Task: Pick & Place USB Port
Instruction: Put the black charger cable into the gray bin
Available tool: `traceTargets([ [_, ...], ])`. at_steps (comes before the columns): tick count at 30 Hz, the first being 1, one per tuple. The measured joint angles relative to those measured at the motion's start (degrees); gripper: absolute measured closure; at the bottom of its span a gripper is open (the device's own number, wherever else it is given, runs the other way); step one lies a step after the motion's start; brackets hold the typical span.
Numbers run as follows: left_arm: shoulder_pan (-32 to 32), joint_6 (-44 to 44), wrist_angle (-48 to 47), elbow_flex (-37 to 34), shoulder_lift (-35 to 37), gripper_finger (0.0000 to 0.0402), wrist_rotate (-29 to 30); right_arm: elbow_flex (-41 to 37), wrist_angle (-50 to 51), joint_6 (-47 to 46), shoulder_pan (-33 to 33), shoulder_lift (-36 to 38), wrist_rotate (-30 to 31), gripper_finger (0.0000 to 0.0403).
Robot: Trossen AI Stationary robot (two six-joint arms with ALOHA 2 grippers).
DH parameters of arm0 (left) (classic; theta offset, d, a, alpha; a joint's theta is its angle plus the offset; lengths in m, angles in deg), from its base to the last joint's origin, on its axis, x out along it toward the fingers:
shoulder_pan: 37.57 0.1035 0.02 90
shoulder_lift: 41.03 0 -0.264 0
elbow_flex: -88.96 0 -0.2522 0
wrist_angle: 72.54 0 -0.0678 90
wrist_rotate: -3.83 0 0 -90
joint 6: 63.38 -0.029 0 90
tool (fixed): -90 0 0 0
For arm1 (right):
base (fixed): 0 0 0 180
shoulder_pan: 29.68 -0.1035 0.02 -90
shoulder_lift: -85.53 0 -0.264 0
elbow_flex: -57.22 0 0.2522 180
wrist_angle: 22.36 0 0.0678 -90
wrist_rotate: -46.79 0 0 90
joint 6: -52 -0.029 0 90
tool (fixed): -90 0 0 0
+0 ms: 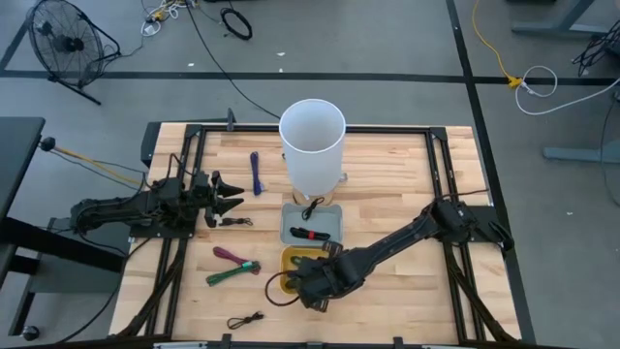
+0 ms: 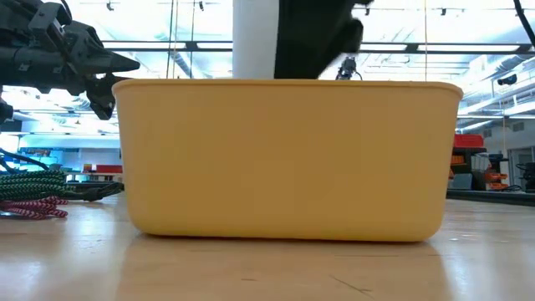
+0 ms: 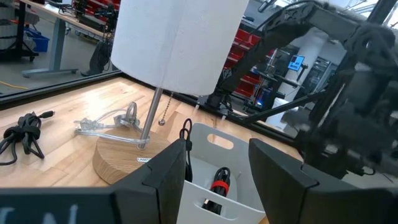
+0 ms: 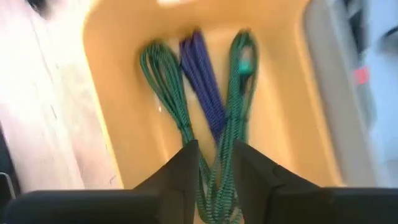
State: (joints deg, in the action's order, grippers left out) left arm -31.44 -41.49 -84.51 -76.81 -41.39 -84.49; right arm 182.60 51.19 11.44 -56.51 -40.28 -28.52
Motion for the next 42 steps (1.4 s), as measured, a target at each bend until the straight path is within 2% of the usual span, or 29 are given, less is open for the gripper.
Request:
traceTargets([
  [3,-0.01,0.00,-0.02,0.00,0.00,0.0220,-0.01,0.00,0.49,1.25,-0.02,3.20,5.36,0.0327],
  [9,0.01,-0.06,-0.08,0.00,-0.01,0.0220,-0.01,0.09,-0.40,7.49,-1.46,10.65,21.67,0.0345],
  [15,-0.01,-0.09,-0.11,0.00,0.00,0.0220,-0.01,0.09,-2.90,14.89,-5.29,18.17,37.34,0.0345],
  [20,0.02,-0.09,-0.16,0.00,-0.01,0.0220,-0.01,-0.93,-3.86,17.66,-8.69,23.51,45.97,0.0344],
  [23,0.00,-0.07,-0.17,0.00,0.00,0.0220,-0.01,-4.21,-3.63,17.06,-10.61,27.24,50.40,0.0344],
  [27,0.02,-0.08,-0.17,0.00,0.00,0.0220,-0.01,-12.84,-4.05,12.06,-12.70,34.14,55.61,0.0344],
  [31,0.01,-0.10,-0.10,0.00,0.00,0.0220,-0.01,-23.70,-6.52,7.08,-14.69,42.14,59.08,0.0344],
  [34,0.02,-0.07,-0.06,0.00,0.00,0.0220,-0.01,-30.81,-12.15,7.27,-15.34,48.22,59.84,0.0344],
  [37,0.02,-0.04,0.00,-0.02,0.00,0.0220,-1.84,-37.69,-21.25,11.19,-15.28,53.09,57.41,0.0344],
  [39,-0.03,0.37,0.13,-0.02,0.00,0.0220,-5.35,-42.20,-28.12,14.66,-15.36,55.57,54.77,0.0344],
  [42,-0.03,6.43,0.20,0.00,0.00,0.0220,-6.63,-48.21,-38.66,19.98,-15.45,58.48,50.65,0.0344],
])
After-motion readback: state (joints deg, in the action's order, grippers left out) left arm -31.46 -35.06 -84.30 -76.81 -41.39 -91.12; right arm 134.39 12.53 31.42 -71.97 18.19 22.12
